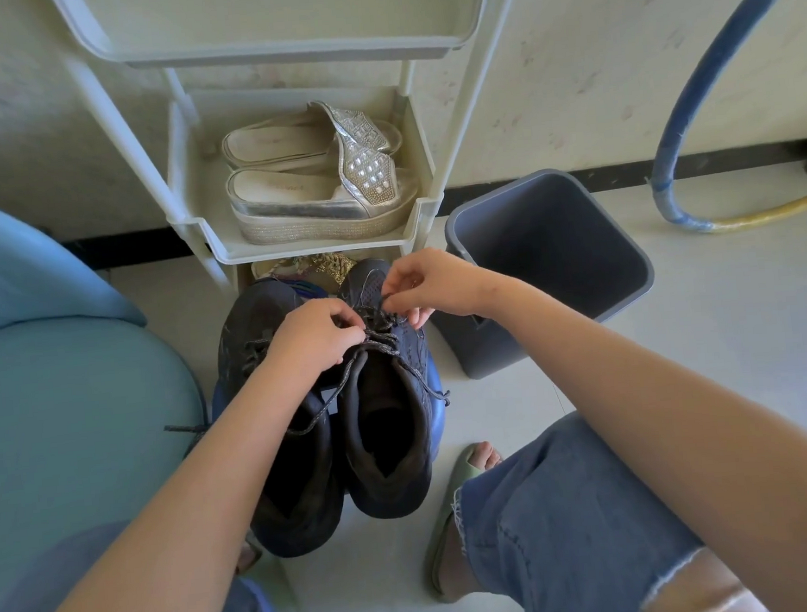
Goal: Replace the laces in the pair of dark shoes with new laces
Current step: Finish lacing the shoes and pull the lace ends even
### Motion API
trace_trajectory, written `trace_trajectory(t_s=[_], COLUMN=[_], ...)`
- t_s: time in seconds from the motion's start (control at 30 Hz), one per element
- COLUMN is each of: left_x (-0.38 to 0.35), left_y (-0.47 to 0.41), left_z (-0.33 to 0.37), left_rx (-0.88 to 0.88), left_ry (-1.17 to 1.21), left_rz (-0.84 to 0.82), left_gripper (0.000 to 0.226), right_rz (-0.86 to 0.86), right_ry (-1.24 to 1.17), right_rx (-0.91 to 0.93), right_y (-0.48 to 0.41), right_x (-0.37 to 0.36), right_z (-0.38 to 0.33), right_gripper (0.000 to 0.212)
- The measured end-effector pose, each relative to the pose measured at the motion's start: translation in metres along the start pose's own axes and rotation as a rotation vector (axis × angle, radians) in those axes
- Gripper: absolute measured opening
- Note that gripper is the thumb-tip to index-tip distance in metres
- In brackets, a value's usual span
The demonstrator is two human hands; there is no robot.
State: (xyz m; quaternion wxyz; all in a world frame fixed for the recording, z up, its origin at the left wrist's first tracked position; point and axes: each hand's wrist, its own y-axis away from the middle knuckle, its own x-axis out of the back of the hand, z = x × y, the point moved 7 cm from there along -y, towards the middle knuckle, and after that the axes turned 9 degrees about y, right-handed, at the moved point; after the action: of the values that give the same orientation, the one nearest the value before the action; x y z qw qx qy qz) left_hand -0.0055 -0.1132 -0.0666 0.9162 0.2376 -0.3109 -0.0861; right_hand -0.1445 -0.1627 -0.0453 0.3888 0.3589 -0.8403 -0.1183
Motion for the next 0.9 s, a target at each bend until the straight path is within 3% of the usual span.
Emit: trace_trajectory(t_s=[0.2, 0.3, 0.4, 0.57, 0.67, 0.77, 0.9], left_x=[-0.007, -0.011, -0.009, 0.006, 0.007, 0.003, 0.002], left_y=[-0.004, -0.005, -0.002, 0.003, 0.003, 0.0, -0.004], left_z=[-0.003, -0.009, -0.008, 0.013, 0.016, 0.015, 0.015], left_rx=[0.039, 0.13, 0.15, -0.123, -0.194, -0.245, -0.24], left_ry=[0.109, 0.277, 0.387, -0.204, -0.338, -0.363, -0.144], left_rz=[-0.1, -0.145, -0.119, 0.159, 0.209, 0.144, 0.059], left_gripper=[0.01, 0.008, 0.005, 0.007, 0.011, 0.01, 0.005], right_rz=[-0.025, -0.121, -0.217, -0.226, -0.194, -0.102, -0.065], right_ry=[0.022, 0.009, -0.041, 0.034, 0.019, 0.003, -0.042], right_rx=[-0.127, -0.277, -0.338, -0.288, -0.243, -0.21, -0.169], right_y=[0.002, 0.01, 0.016, 0.014, 0.014, 0.014, 0.014], right_x=[0.0, -0.008, -0.024, -0.03, -0.027, -0.02, -0.017], right_z=[0.008, 0.019, 0.02, 0.012, 0.01, 0.008, 0.003], right_gripper=[0.014, 0.01, 0.023, 0.021, 0.017, 0.02, 0.011])
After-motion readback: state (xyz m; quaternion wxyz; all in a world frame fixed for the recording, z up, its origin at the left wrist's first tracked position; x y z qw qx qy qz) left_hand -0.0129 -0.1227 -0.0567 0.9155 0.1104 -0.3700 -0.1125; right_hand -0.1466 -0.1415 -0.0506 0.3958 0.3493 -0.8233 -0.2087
